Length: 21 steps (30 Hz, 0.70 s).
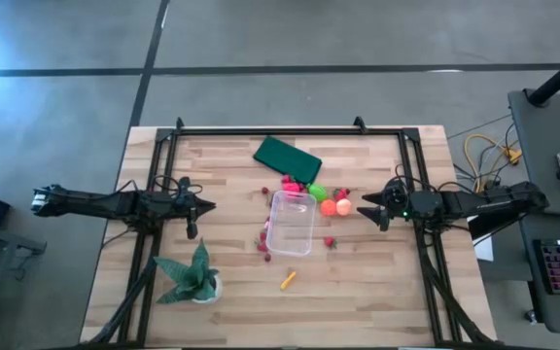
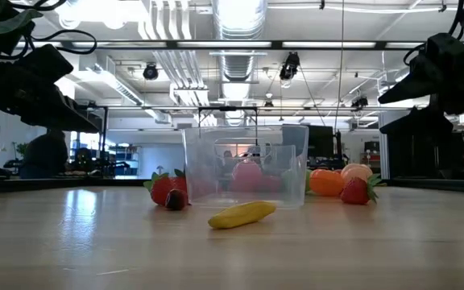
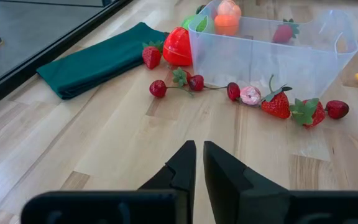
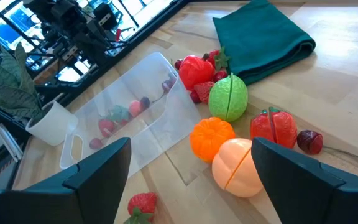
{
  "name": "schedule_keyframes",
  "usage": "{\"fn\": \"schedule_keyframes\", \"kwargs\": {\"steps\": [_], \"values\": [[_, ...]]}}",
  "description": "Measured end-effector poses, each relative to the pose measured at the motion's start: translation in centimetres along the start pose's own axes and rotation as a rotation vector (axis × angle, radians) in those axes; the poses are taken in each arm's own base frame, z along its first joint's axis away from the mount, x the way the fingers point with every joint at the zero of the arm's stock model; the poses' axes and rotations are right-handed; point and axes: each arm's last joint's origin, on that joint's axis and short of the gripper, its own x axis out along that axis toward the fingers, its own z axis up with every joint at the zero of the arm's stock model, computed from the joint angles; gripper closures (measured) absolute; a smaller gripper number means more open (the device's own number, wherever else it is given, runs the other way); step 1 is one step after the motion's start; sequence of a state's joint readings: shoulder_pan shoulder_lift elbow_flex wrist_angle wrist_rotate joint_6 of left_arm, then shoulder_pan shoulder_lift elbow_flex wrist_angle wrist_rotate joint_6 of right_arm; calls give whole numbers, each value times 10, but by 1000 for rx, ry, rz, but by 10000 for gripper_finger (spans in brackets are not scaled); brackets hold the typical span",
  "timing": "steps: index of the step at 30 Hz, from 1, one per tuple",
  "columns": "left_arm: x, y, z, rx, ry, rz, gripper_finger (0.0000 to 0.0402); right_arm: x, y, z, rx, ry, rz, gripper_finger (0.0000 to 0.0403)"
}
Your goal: Pick and placing Produce into tupperware
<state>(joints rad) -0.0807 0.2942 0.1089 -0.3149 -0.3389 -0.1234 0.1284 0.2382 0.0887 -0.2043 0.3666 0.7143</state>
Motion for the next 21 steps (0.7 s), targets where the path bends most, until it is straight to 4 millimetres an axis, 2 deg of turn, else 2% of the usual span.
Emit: {"fn": "schedule_keyframes", "kwargs": {"steps": [18, 21], "values": [[0, 0, 0, 0, 0, 0, 384, 0, 0, 0, -9, -11, -9, 78], [0, 3, -1, 85, 12, 108, 384, 0, -1, 2, -8, -57, -59, 78]]}}
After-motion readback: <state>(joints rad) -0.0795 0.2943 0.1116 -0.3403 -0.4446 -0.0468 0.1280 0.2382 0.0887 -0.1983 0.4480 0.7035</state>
